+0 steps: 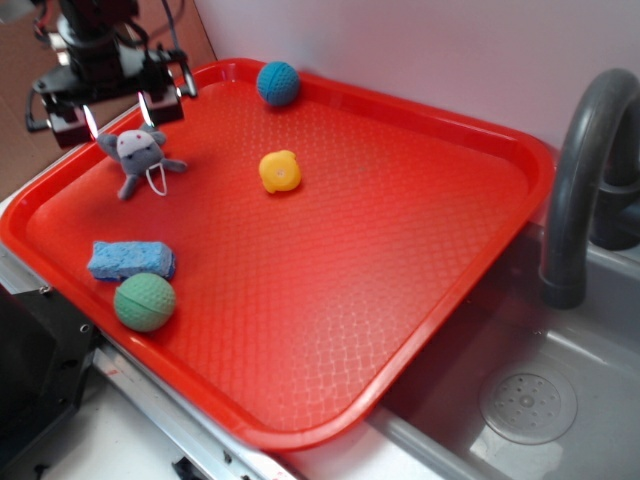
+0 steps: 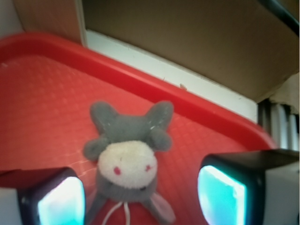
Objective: Grab the gray animal.
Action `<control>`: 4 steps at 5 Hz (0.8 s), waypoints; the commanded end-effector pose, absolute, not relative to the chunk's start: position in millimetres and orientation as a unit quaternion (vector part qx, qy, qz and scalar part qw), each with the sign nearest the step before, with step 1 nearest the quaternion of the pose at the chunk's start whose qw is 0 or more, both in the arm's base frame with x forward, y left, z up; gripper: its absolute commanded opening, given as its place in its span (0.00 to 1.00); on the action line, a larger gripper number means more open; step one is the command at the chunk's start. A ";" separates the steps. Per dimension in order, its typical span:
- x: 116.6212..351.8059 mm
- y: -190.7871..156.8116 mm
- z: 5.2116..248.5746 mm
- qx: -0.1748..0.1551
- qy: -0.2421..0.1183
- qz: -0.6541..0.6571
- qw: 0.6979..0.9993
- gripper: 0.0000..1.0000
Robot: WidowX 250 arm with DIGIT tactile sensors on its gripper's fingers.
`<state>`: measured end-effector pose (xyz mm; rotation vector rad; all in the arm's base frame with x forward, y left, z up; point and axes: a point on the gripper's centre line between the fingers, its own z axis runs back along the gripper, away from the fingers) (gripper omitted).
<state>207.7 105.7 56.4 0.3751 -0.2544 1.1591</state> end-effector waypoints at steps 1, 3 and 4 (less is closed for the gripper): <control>206.6 134.5 24.7 0.182 -0.133 0.549 0.805 1.00; 203.4 127.2 6.1 0.180 -0.121 0.535 0.816 0.00; 202.6 121.5 14.7 0.174 -0.130 0.530 0.820 0.00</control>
